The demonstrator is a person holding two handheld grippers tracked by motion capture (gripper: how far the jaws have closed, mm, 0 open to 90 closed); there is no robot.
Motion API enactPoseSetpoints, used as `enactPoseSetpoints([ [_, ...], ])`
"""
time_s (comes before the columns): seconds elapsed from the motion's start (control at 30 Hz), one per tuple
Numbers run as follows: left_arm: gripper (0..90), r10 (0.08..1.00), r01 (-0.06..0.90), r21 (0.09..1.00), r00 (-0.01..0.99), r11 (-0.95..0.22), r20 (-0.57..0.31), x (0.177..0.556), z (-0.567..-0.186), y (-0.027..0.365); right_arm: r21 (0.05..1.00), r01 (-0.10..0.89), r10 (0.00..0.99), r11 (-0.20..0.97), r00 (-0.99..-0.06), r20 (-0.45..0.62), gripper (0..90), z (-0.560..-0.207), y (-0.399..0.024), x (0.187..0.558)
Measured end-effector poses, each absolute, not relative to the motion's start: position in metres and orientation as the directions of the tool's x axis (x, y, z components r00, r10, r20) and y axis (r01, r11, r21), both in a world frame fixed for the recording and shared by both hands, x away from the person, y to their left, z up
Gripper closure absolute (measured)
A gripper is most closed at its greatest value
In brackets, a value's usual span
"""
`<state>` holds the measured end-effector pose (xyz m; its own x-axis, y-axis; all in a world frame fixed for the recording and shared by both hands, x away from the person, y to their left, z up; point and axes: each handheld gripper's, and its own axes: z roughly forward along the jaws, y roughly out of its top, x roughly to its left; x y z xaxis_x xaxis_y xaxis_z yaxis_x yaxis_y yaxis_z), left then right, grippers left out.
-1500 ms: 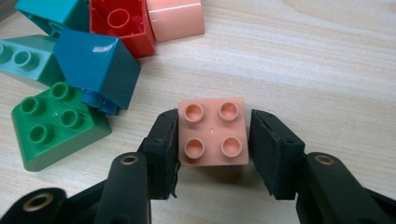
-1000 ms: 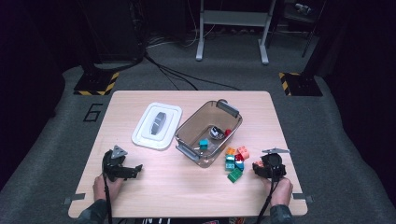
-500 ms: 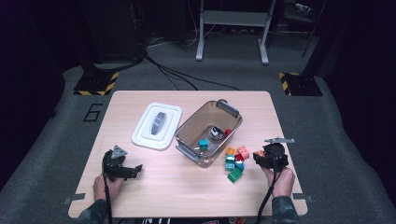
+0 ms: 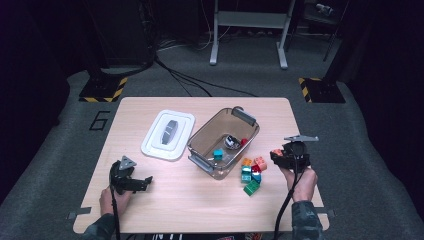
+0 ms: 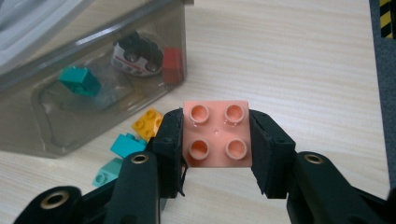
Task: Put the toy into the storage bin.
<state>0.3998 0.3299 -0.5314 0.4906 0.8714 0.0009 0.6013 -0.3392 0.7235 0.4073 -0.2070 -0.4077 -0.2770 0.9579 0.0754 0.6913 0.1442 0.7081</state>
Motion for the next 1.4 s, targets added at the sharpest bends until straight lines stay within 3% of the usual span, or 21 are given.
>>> enactPoseSetpoints([
  [0.63, 2.5, 0.875, 0.601, 0.729, 0.483, -0.327, -0.006, 0.4, -0.532, 0.329, 0.754, 0.628, 0.939, 0.195, -0.341, 0.041, 58.7, -0.35, -0.187, 0.424],
  [1.4, 2.6, 0.871, 0.601, 0.724, 0.491, -0.339, 0.001, 0.4, -0.531, 0.33, 0.705, 0.645, 0.888, 0.295, -0.457, 0.046, 58.6, -0.363, -0.125, 0.473],
])
